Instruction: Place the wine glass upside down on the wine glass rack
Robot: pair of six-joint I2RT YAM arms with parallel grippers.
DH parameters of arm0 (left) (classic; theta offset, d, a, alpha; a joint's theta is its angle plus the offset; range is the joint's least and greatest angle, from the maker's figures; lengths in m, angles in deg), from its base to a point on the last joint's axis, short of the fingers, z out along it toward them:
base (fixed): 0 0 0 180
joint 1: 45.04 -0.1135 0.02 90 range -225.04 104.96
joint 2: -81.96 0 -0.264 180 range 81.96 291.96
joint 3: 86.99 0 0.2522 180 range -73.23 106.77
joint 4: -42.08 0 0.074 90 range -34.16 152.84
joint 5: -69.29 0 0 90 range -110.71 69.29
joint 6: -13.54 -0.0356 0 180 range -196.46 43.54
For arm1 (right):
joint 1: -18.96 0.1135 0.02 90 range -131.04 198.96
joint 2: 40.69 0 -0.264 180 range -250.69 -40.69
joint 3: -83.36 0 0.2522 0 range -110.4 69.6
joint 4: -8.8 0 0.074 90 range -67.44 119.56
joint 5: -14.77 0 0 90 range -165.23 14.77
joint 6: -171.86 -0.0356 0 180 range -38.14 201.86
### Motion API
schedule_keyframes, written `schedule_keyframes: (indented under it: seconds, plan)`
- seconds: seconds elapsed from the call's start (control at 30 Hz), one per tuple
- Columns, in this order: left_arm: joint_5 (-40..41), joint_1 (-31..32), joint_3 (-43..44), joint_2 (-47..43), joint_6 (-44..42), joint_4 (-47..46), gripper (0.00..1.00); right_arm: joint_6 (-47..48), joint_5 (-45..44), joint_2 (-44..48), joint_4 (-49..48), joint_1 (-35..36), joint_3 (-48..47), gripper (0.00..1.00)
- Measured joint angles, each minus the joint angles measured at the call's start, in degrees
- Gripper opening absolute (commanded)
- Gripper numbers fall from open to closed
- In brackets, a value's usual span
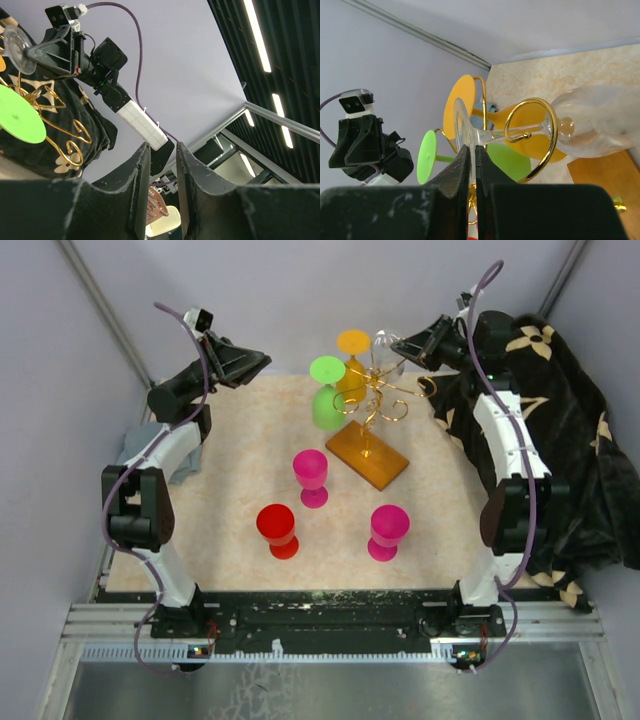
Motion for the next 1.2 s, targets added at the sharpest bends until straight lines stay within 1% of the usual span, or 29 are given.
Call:
schedule_keyframes:
  seconds: [0.37, 0.57, 0.87, 1.03, 1.2]
  plan:
    - [-0.15, 0.0, -0.74, -0.63, 0.0, 0.2, 0.33, 0.92, -0.59, 4.72, 2.97, -1.31, 0.04, 0.0]
    - [-0.15, 0.0, -0.81, -0.76, 0.0, 0.24, 0.33, 0.79, -0.66, 5.97, 2.43, -3.37, 2.05, 0.0]
    - [-0.2, 0.0, -0.85, -1.03, 0.0, 0.98, 0.33, 0.13, -0.94, 5.81, 1.55, -4.81, 3.06, 0.0]
    - [-0.46, 0.0, -0.85, -1.81, -0.07, 1.38, 0.33, -0.2, -0.61, 2.64, 1.09, -4.81, -0.74, 0.0]
    - [-0.72, 0.0, -0.85, -2.05, -0.28, 1.73, 0.33, -1.16, -0.24, 0.09, 0.76, -4.83, -1.27, 0.0]
